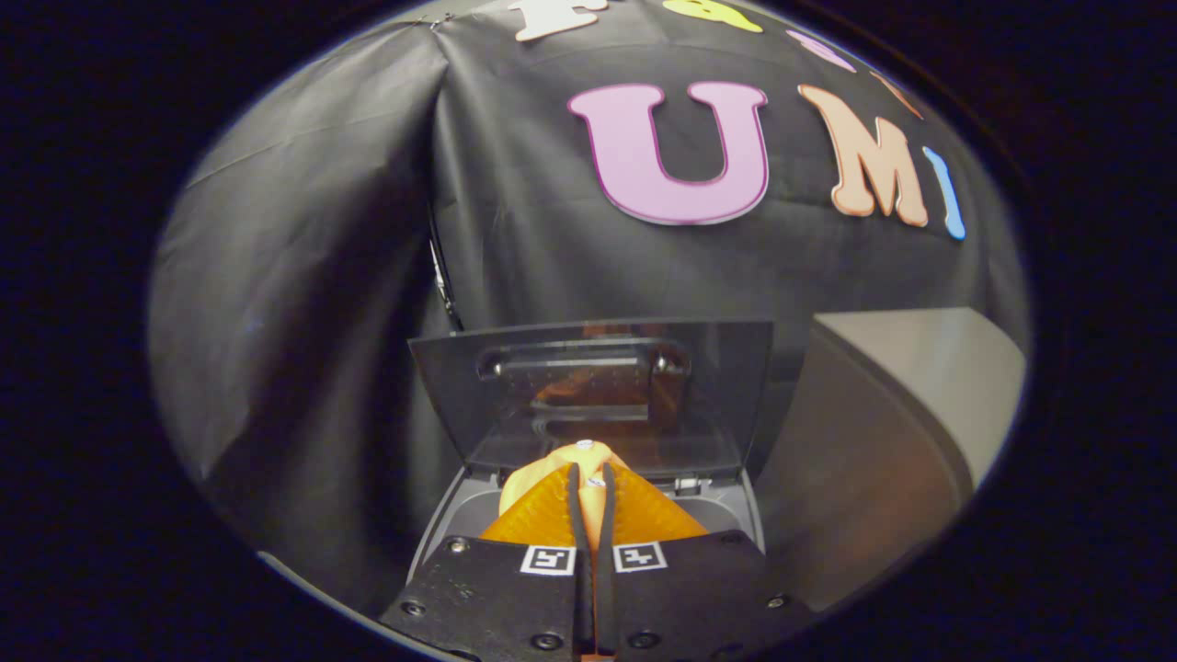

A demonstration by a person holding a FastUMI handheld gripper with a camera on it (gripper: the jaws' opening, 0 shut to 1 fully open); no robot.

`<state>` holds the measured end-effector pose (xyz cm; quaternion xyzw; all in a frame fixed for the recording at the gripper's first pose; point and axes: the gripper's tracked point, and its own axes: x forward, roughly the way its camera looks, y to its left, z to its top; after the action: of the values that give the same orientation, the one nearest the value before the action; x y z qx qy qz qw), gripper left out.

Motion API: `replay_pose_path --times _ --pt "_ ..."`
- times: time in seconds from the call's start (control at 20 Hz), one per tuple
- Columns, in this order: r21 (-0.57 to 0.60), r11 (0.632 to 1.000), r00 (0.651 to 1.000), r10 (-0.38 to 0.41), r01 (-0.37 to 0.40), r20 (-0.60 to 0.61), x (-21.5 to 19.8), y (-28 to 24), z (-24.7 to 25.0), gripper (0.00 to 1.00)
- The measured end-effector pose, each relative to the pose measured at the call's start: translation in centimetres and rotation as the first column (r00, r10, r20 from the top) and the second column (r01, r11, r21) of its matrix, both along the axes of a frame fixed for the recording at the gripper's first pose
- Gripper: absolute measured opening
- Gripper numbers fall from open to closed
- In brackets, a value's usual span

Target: Put the clothes into the washing machine and then close the washing machine lid.

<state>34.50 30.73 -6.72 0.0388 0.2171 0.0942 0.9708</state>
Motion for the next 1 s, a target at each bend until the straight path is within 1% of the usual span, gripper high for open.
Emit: replay_pose_path --times 0.25,0.4,0.6,0.85,0.9,1.0 --pt "0.008 1.000 0.996 -0.020 0.021 -0.089 0.8 0.3 -7.0 0.01" --pt "-0.042 0.999 0.992 -0.031 0.026 -0.122 1.0 -0.1 -10.5 0.01" --pt "-0.100 0.995 0.984 -0.028 0.011 -0.175 1.2 0.4 -14.9 0.01" --pt "-0.125 0.992 0.971 -0.026 -0.005 -0.240 1.1 1.3 -19.0 0.02" --pt "-0.126 0.992 0.966 -0.022 -0.011 -0.257 1.1 1.4 -19.2 0.02" --pt "-0.109 0.994 0.965 -0.030 0.001 -0.260 1.4 1.5 -19.2 0.02"
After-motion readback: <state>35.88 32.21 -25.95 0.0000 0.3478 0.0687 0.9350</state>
